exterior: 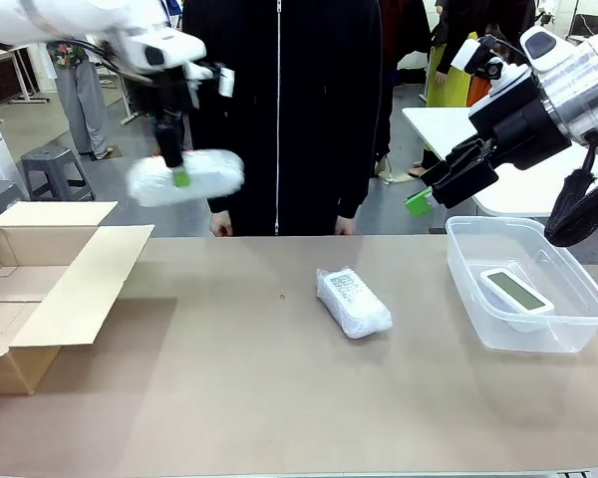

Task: Separate and place wrapped and unwrapped clocks.
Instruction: If the picked Digital clock is wrapped, place it in the Package Box ; if not, place it in the Organizing box.

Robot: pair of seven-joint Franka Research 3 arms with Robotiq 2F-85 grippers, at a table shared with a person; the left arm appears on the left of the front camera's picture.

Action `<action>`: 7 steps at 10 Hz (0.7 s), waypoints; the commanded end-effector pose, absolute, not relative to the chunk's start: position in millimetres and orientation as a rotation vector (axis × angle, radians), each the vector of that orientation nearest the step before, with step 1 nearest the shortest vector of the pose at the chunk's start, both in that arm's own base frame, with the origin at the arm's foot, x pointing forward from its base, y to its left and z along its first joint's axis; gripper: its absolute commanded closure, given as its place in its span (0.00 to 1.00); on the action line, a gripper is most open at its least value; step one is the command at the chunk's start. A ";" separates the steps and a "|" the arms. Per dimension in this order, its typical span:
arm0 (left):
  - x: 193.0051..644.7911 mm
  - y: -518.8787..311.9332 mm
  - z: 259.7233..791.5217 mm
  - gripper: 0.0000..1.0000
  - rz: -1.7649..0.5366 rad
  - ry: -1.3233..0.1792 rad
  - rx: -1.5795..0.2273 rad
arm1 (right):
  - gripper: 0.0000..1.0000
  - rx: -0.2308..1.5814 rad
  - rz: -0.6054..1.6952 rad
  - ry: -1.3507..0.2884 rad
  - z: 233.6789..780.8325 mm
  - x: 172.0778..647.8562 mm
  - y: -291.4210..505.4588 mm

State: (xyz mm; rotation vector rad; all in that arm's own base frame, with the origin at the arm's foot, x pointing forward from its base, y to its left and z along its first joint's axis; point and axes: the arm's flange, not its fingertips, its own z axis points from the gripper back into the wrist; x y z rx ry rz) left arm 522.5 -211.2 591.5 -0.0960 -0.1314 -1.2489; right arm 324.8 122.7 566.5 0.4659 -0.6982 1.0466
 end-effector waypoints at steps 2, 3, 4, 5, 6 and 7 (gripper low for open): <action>518.2 -122.2 604.6 0.19 -0.801 -0.104 -0.128 | 0.00 0.485 1.050 -0.700 565.6 325.8 123.0; 516.4 -84.5 597.2 0.19 -0.648 -0.095 -0.164 | 0.00 0.485 1.050 -0.700 565.6 325.8 123.0; 512.8 -50.7 585.7 0.19 -0.502 -0.091 -0.180 | 0.00 0.485 1.050 -0.700 565.6 325.8 123.0; 507.6 -19.7 570.6 0.19 -0.389 -0.084 -0.177 | 0.00 0.485 1.050 -0.700 565.6 325.8 123.0; 497.7 4.5 555.6 0.19 -0.317 -0.078 -0.181 | 0.00 0.485 1.050 -0.700 565.6 325.8 123.0; 486.5 25.5 540.3 0.19 -0.240 -0.075 -0.148 | 0.00 0.485 1.050 -0.700 565.6 325.8 123.0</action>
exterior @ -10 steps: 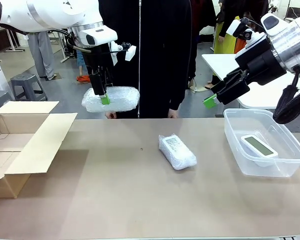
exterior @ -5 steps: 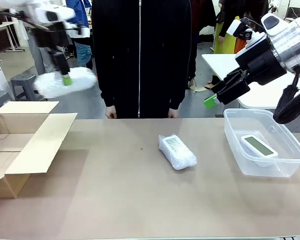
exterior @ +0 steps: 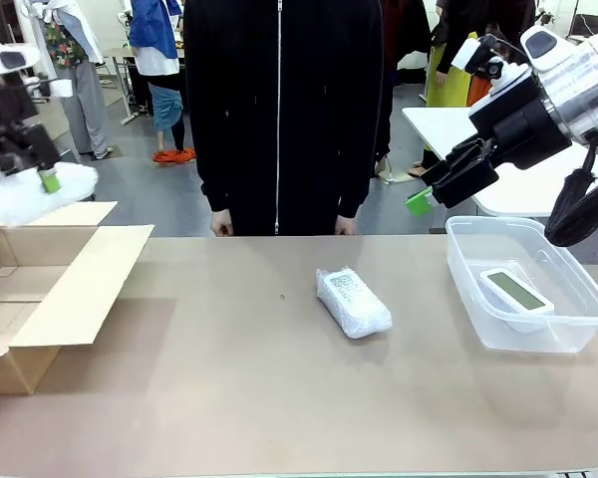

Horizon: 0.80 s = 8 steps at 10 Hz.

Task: Separate and place wrapped and unwrapped clocks.
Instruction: If the picked Digital clock is wrapped, place it in the Package Box ; if not, place it in the Organizing box.

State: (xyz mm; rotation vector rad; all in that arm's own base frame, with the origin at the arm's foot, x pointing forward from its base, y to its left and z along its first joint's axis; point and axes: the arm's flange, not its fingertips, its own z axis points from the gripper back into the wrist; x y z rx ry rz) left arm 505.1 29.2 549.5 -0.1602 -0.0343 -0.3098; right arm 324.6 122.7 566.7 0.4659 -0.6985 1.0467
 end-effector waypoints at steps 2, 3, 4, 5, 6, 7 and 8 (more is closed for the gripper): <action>458.5 51.2 522.4 0.19 -0.196 -0.076 -0.150 | 0.00 0.485 1.050 -0.700 565.6 325.8 123.0; 441.8 62.5 513.8 0.19 -0.176 -0.093 -0.125 | 0.00 0.485 1.050 -0.700 565.6 325.8 123.0; 429.0 67.8 499.3 0.19 -0.160 -0.098 -0.092 | 0.00 0.485 1.050 -0.700 565.6 325.8 123.0; 426.0 71.6 483.1 0.19 -0.138 -0.108 -0.044 | 0.00 0.485 1.050 -0.700 565.6 325.8 123.0; 432.0 74.2 469.2 0.19 -0.131 -0.132 -0.038 | 0.00 0.485 1.050 -0.700 565.6 325.8 123.0; 441.1 76.4 455.8 0.19 -0.126 -0.152 -0.041 | 0.00 0.485 1.050 -0.700 565.6 325.8 123.0; 451.7 77.5 443.1 0.19 -0.135 -0.138 -0.038 | 0.00 0.485 1.050 -0.700 565.6 325.8 123.0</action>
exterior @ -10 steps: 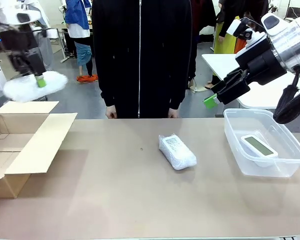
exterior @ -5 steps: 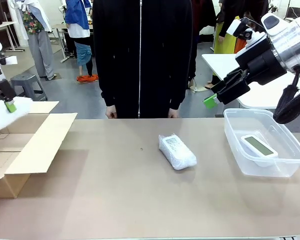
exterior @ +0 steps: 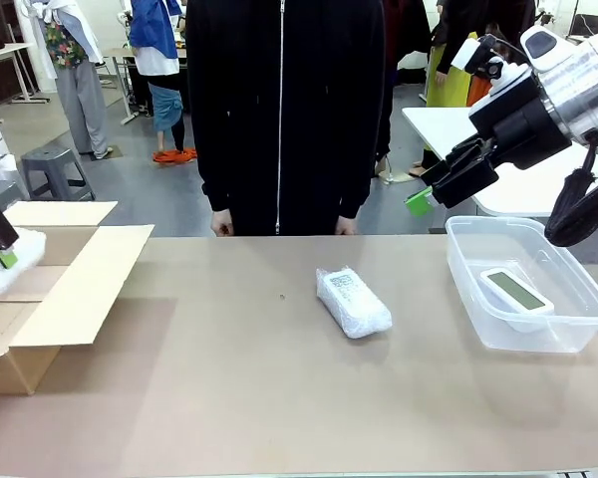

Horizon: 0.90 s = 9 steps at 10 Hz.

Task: Separate and place wrapped and unwrapped clocks.
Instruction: If the picked Digital clock is wrapped, place it in the Package Box ; if not, place it in the Organizing box.

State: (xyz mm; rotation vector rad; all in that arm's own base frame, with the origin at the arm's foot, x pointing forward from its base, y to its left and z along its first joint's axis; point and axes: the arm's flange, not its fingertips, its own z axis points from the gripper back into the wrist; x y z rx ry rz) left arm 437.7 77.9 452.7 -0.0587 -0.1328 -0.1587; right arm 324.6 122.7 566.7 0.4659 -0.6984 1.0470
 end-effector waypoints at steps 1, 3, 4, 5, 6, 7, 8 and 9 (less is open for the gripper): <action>460.5 82.0 432.1 0.19 -0.121 -0.124 -0.036 | 0.00 0.485 1.050 -0.700 565.6 325.8 123.0; 468.6 86.6 418.9 0.19 -0.096 -0.101 -0.058 | 0.00 0.485 1.050 -0.700 565.6 325.8 123.0; 469.6 88.3 412.9 0.19 -0.102 -0.081 -0.066 | 0.00 0.485 1.050 -0.700 565.6 325.8 123.0; 470.8 90.0 411.4 0.19 -0.103 -0.088 -0.065 | 0.00 0.485 1.050 -0.700 565.6 325.8 123.0; 471.0 88.6 411.6 0.19 -0.102 -0.094 -0.050 | 0.00 0.485 1.050 -0.700 565.6 325.8 123.0; 473.1 89.1 408.5 0.19 -0.090 -0.093 -0.048 | 0.00 0.485 1.050 -0.700 565.6 325.8 123.0; 474.6 90.4 405.7 0.19 -0.084 -0.096 -0.055 | 0.00 0.485 1.050 -0.700 565.6 325.8 123.0; 475.2 91.0 404.2 0.19 -0.075 -0.103 -0.083 | 0.00 0.485 1.050 -0.700 565.6 325.8 123.0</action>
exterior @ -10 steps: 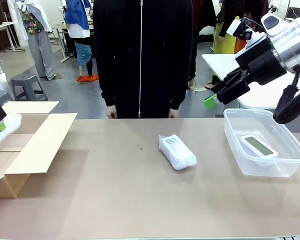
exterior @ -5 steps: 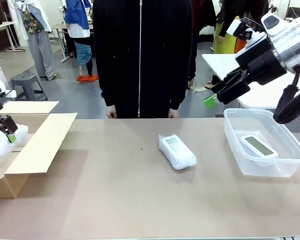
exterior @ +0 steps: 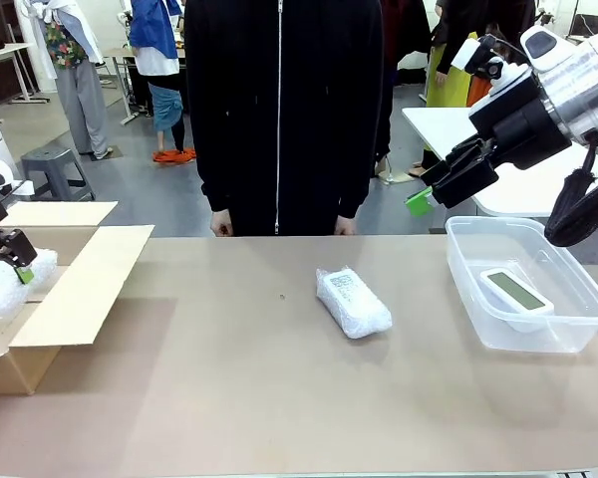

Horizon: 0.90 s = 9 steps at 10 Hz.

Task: Separate and place wrapped and unwrapped clocks.
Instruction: If the picked Digital clock is wrapped, place it in the Package Box ; if not, place it in the Organizing box.

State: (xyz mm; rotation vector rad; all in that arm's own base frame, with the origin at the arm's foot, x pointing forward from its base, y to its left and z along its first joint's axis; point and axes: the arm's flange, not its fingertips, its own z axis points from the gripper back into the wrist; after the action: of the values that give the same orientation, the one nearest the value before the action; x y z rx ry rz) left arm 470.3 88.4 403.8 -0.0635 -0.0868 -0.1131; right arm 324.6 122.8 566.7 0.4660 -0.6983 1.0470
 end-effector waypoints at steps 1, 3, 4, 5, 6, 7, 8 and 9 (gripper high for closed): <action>475.1 90.5 405.7 0.00 -0.077 -0.109 -0.086 | 0.00 0.485 1.050 -0.700 565.6 325.8 123.0; 477.2 92.5 409.0 0.00 -0.078 -0.082 -0.095 | 0.00 0.485 1.050 -0.700 565.6 325.8 123.0; 478.6 92.6 409.8 0.00 -0.080 -0.079 -0.094 | 0.00 0.485 1.050 -0.700 565.6 325.8 123.0; 478.5 91.6 410.8 0.00 -0.076 -0.072 -0.084 | 0.00 0.485 1.050 -0.700 565.6 325.8 123.0; 478.8 93.2 411.7 0.00 -0.078 -0.072 -0.081 | 0.00 0.485 1.050 -0.700 565.6 325.8 123.0; 479.4 94.3 413.6 0.00 -0.078 -0.070 -0.086 | 0.00 0.485 1.050 -0.700 565.6 325.8 123.0; 479.3 95.1 417.9 0.00 -0.080 -0.058 -0.091 | 0.00 0.485 1.050 -0.700 565.6 325.8 123.0; 477.8 95.5 429.4 0.00 -0.070 -0.055 -0.094 | 0.00 0.485 1.050 -0.700 565.6 325.8 123.0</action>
State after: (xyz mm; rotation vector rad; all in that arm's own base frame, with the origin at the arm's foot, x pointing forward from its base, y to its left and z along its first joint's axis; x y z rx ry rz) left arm 476.3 91.9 416.9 -0.0877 -0.0725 -0.0977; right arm 324.6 122.8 566.7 0.4660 -0.6982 1.0470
